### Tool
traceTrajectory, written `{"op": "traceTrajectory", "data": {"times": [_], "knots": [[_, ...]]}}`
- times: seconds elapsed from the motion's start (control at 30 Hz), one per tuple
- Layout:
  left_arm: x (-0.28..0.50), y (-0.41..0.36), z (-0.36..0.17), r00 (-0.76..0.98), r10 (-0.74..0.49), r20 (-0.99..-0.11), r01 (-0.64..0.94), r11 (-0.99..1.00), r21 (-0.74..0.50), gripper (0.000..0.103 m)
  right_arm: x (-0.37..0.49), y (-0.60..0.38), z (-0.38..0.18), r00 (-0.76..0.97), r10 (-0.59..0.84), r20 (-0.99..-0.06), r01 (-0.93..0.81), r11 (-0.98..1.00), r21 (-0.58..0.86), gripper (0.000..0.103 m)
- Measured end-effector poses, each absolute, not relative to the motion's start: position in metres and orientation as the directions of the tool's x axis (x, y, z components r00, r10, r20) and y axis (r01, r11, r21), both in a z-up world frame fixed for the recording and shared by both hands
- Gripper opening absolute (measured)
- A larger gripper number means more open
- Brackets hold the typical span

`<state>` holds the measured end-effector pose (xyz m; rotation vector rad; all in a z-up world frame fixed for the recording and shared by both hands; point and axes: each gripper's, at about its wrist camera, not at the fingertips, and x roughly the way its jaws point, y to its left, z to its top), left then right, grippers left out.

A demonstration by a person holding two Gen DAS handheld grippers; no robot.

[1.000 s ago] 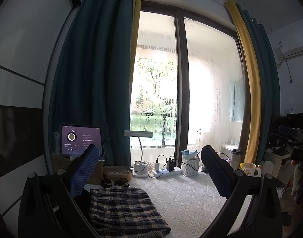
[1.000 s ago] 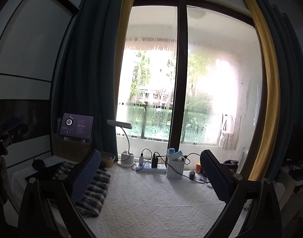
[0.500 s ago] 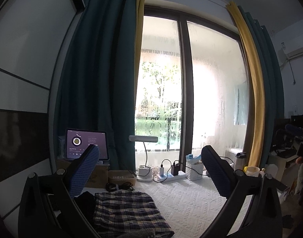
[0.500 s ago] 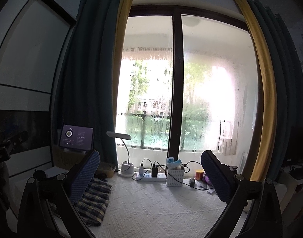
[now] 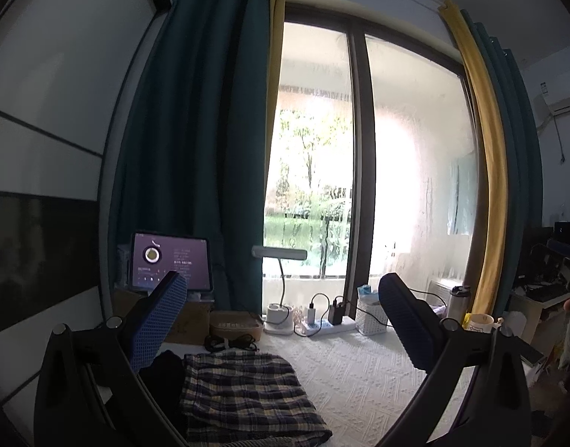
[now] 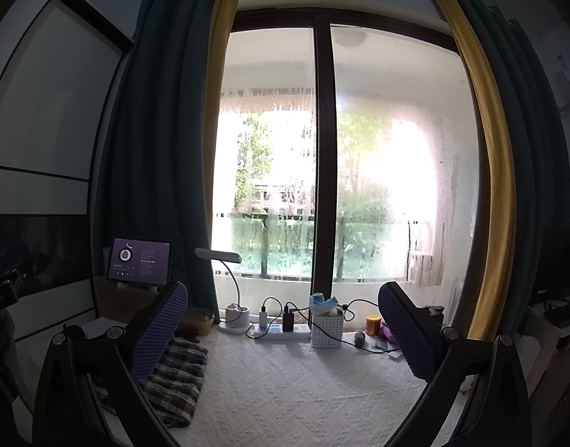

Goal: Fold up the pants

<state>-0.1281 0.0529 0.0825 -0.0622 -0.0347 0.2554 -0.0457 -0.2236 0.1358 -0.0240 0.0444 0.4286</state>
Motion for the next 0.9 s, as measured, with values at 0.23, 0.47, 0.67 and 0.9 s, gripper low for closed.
{"op": "traceTrajectory", "data": {"times": [0.23, 0.47, 0.67, 0.9], "knots": [[-0.1251, 0.0523, 0.0808, 0.968, 0.251, 0.004, -0.250, 0.966, -0.066, 0.102, -0.0428, -0.2243, 0.1349, 0.911, 0.408, -0.060, -0.409, 0.913, -0.005, 0.103], [-0.1205, 0.0510, 0.0788, 0.968, 0.248, -0.027, -0.249, 0.967, -0.059, 0.102, -0.0401, -0.2229, 0.1334, 0.911, 0.407, -0.070, -0.409, 0.913, -0.007, 0.103], [-0.1207, 0.0516, 0.0780, 0.967, 0.252, -0.036, -0.254, 0.965, -0.057, 0.102, -0.0381, -0.2239, 0.1325, 0.910, 0.408, -0.076, -0.409, 0.912, -0.004, 0.103], [-0.1196, 0.0511, 0.0777, 0.967, 0.251, -0.048, -0.254, 0.966, -0.054, 0.102, -0.0392, -0.2228, 0.1336, 0.908, 0.411, -0.079, -0.413, 0.910, -0.010, 0.103]]}}
